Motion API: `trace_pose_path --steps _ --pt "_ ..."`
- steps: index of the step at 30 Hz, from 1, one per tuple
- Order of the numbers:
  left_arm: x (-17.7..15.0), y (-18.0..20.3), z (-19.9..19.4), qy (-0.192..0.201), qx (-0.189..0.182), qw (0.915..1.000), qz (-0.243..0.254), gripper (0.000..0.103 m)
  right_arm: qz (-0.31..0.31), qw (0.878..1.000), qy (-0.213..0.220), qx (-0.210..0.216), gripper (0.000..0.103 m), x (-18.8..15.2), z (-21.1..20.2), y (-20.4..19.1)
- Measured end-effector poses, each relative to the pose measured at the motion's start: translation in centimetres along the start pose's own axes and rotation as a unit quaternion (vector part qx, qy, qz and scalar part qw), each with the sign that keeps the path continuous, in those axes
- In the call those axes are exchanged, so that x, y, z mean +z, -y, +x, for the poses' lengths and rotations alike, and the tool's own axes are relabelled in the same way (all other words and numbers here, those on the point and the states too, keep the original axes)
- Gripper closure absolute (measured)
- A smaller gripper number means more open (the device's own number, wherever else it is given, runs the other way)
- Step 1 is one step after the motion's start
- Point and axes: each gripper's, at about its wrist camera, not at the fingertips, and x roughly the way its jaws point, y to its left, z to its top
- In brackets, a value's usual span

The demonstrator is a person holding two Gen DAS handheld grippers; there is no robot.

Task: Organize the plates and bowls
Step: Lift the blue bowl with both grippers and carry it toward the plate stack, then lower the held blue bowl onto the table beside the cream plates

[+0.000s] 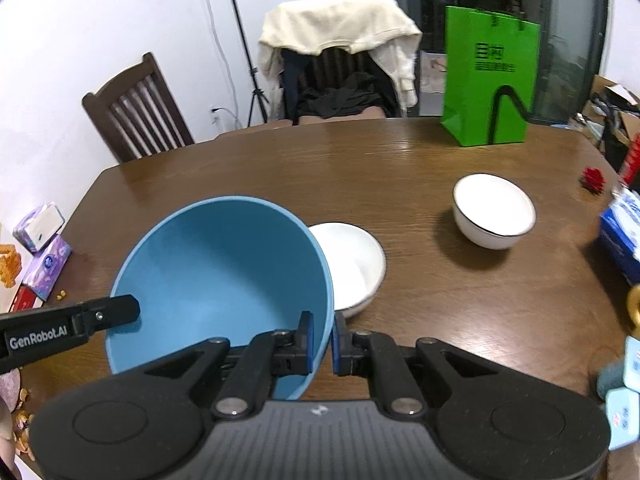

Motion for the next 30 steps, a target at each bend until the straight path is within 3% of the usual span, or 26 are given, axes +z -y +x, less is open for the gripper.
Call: trace_pose_path --steps 16,30 --pt "-3.7 6.1 -0.8 -0.025 -0.047 0.9965 0.065 0.097 0.050 0.997 0.010 -0.052 0.094 -5.0 -5.0 5.6" --pt "-7.8 8.1 2.1 -0.079 -0.078 0.9880 0.108 0.096 0.094 0.992 -0.016 -0.086 0.094 -10.1 -4.9 8.8"
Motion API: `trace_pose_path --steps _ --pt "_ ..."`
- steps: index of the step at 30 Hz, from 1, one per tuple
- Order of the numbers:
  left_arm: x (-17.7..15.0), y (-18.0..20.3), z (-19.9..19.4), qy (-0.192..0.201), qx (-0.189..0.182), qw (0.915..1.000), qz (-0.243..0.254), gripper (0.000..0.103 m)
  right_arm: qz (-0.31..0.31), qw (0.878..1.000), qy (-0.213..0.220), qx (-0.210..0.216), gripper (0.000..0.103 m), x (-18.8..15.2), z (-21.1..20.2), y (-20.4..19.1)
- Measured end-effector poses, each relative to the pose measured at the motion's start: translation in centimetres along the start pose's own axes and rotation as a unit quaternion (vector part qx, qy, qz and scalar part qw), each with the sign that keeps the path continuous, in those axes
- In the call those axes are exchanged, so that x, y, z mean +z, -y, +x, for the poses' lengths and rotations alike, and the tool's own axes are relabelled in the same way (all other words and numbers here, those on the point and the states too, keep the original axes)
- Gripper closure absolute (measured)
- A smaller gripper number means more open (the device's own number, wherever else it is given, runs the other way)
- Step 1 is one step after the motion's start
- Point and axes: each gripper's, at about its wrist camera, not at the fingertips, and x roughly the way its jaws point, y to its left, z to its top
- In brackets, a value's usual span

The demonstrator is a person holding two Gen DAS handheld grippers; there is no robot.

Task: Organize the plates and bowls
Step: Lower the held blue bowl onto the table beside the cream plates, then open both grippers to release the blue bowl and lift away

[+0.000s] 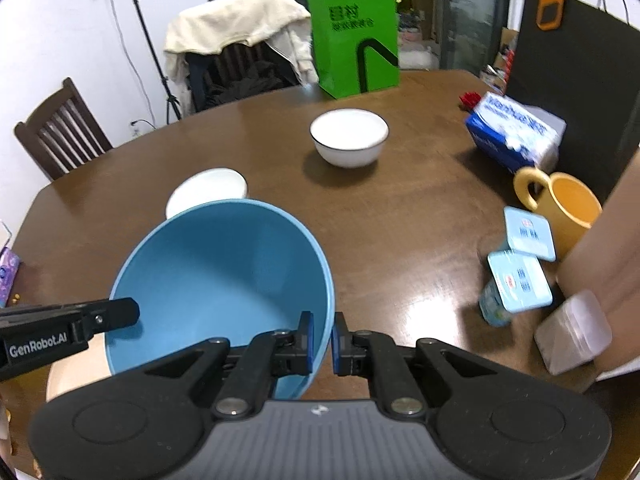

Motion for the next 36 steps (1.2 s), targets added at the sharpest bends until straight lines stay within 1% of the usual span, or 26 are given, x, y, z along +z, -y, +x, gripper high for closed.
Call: trace_pose_path --steps 4,11,16,22,27,30,31,32,33,34,35,36 --pt "-0.9 0.3 2.0 -0.025 -0.012 0.9996 0.007 0.096 0.014 1.000 -0.019 -0.012 0.094 -1.5 1.2 1.1" --pt "-2.2 1.7 4.7 -0.051 -0.023 0.9978 0.036 0.096 0.033 0.998 -0.043 -0.039 0.094 -3.5 2.8 2.6" --pt "-2.8 2.3 6.0 -0.058 -0.030 0.9969 0.043 0.095 0.045 0.997 -0.045 -0.048 0.094 -4.2 3.6 3.9" --pt "-3.3 2.9 7.2 -0.065 -0.026 0.9960 0.056 0.095 0.048 0.997 -0.041 -0.050 0.094 -4.8 4.6 4.8" --pt "-3.3 2.8 7.3 -0.059 -0.035 0.9962 0.054 0.095 0.050 0.997 -0.036 -0.049 0.095 -5.2 5.3 5.2" --pt "-3.3 2.9 7.0 -0.061 -0.038 0.9959 0.054 0.092 0.058 0.996 -0.039 -0.050 0.095 -5.3 5.6 5.5" --pt "-3.2 2.8 6.7 -0.059 -0.038 0.9962 0.053 0.084 0.061 0.996 -0.040 -0.047 0.094 -5.2 5.5 5.6" --pt "-3.2 2.7 6.5 -0.053 -0.037 0.9966 0.051 0.066 0.065 0.996 -0.040 -0.042 0.090 -5.2 5.4 5.7" --pt "-3.1 2.5 5.9 -0.044 -0.036 0.9973 0.048 0.057 0.069 0.996 -0.037 -0.041 0.090 -5.1 5.2 5.8" --pt "-3.0 2.3 5.2 -0.030 -0.032 0.9980 0.044 0.046 0.070 0.996 -0.034 -0.041 0.084 -5.1 4.9 5.8" --pt "-2.9 2.1 4.6 -0.021 -0.030 0.9985 0.041 0.039 0.073 0.996 -0.032 -0.040 0.070 -4.9 4.6 5.9" --pt "-2.7 1.8 4.0 -0.013 -0.031 0.9988 0.037 0.035 0.075 0.996 -0.029 -0.040 0.061 -4.9 4.3 6.0"
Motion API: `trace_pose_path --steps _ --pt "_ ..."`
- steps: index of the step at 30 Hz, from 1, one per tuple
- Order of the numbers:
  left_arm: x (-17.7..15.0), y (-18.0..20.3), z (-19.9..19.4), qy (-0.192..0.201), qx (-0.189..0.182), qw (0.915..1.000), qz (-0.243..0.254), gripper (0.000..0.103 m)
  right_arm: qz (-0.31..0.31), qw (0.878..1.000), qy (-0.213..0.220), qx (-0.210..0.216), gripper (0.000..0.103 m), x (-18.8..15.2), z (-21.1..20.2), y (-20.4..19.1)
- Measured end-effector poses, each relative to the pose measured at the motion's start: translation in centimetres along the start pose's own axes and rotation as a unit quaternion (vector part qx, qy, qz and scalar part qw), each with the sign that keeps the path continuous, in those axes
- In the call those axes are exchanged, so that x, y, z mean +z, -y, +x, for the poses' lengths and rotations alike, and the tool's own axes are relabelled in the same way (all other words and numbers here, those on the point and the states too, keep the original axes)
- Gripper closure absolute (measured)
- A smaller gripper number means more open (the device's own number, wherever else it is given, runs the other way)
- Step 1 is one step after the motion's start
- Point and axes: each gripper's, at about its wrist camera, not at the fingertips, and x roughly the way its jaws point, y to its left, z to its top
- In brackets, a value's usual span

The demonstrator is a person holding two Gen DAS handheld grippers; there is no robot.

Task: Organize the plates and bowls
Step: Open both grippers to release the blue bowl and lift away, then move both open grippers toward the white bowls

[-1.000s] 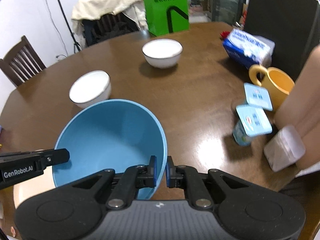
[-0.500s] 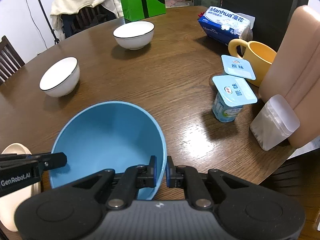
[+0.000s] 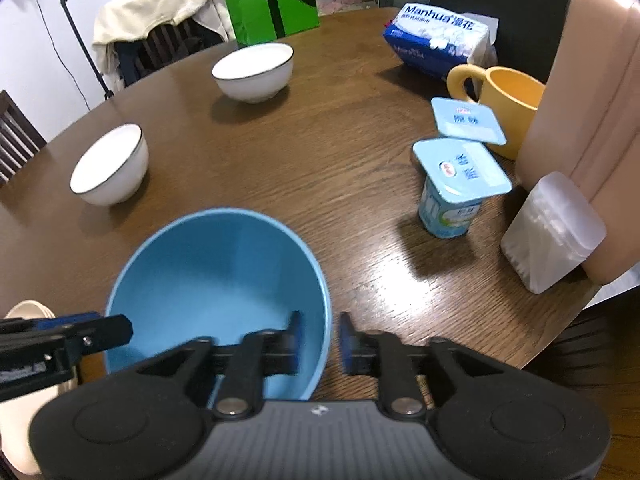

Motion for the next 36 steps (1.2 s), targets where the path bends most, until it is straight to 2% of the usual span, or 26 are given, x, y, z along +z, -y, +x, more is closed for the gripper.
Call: trace_pose_path --steps 1,2,4,5,6,7,10,13,24,29,36 --pt "0.1 -0.3 -0.7 0.008 0.001 0.9999 -0.006 0.022 0.003 1.000 0.005 -0.002 0.045 0.1 -0.4 0.1" --pt "0.1 -0.7 -1.4 0.020 0.001 0.9997 -0.012 0.016 0.005 1.000 0.012 -0.002 0.039 0.1 -1.0 0.2" --pt "0.0 -1.1 -3.0 0.041 0.002 0.9991 -0.016 0.011 0.007 1.000 0.019 0.004 0.037 0.1 -2.0 0.5" --pt "0.0 -1.3 -3.6 0.047 0.005 0.9987 -0.018 0.003 0.007 1.000 0.021 0.005 0.028 0.2 -2.4 0.5" --pt "-0.1 -1.4 -4.4 0.058 0.007 0.9981 -0.021 0.000 0.008 1.000 0.024 0.005 0.023 0.1 -3.1 0.6" --pt "-0.3 -1.6 -5.2 0.073 0.009 0.9970 -0.023 0.000 0.007 0.999 0.034 0.005 0.015 0.0 -3.9 0.6" --pt "-1.0 -1.8 -7.4 0.096 0.022 0.9949 -0.024 0.000 -0.002 0.999 0.049 0.003 0.012 -0.2 -6.0 0.2" --pt "-1.8 -1.9 -9.3 0.111 0.033 0.9929 -0.031 0.000 -0.018 0.998 0.059 0.007 0.003 -0.3 -7.9 -0.6" --pt "-5.5 -1.4 -15.6 0.151 0.085 0.9827 -0.066 0.000 -0.095 0.990 0.074 0.077 0.001 -0.4 -11.8 -2.7" --pt "-7.6 -0.7 -16.1 0.145 0.104 0.9768 -0.119 0.000 -0.127 0.986 0.064 0.087 0.001 -0.5 -12.4 -2.0" --pt "-9.4 1.8 -17.1 0.159 0.124 0.9713 -0.127 0.000 -0.165 0.978 0.064 0.106 0.001 -1.7 -13.6 -0.8"
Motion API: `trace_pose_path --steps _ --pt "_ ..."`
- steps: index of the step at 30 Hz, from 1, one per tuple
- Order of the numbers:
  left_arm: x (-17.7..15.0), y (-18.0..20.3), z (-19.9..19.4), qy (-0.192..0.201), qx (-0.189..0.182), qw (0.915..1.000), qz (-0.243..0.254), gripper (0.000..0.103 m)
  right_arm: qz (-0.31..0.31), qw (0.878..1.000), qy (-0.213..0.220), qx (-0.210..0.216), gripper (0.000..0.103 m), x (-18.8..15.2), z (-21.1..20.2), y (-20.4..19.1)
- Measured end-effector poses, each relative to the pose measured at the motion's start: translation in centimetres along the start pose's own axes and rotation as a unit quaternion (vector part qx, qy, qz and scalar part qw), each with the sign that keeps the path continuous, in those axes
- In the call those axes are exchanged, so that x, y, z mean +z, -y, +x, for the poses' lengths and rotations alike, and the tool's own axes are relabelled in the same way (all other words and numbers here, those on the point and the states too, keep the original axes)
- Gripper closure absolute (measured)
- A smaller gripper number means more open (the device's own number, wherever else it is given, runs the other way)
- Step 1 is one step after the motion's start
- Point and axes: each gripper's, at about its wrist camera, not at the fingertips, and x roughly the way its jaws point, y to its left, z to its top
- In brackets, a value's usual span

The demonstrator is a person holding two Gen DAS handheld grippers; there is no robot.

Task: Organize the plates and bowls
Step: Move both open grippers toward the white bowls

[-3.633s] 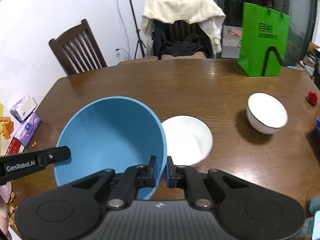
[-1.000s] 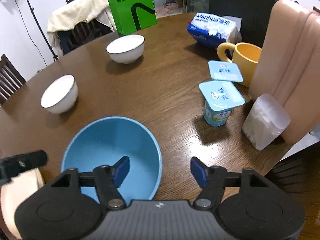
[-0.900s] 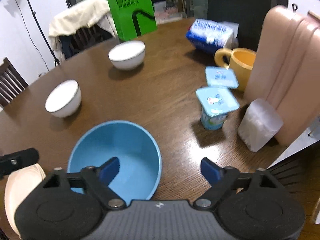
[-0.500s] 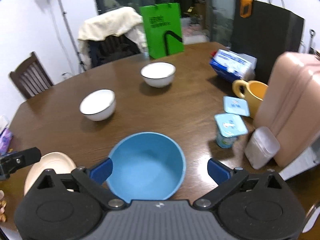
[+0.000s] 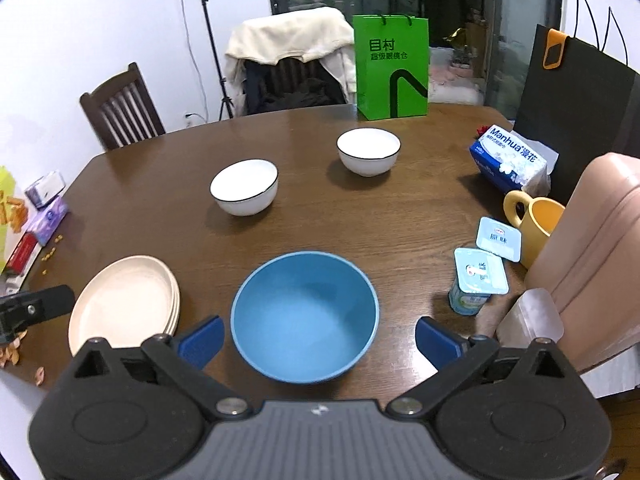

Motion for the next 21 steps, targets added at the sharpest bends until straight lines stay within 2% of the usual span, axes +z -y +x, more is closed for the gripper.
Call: trace_pose_path --steps 6,15,21 --pt "-0.1 1.0 -0.9 0.013 -0.003 0.9999 0.006 0.000 -0.003 1.000 0.008 0.016 0.001 -0.6 -1.3 0.0" --pt "1.7 1.8 -0.8 0.032 -0.024 0.9986 0.035 0.000 0.018 0.999 0.039 0.004 0.001 0.1 -2.3 0.0" --pt "2.6 1.3 -0.1 0.028 -0.035 0.9981 0.042 0.000 0.026 0.999 0.037 0.003 0.001 0.5 -1.8 -0.6"
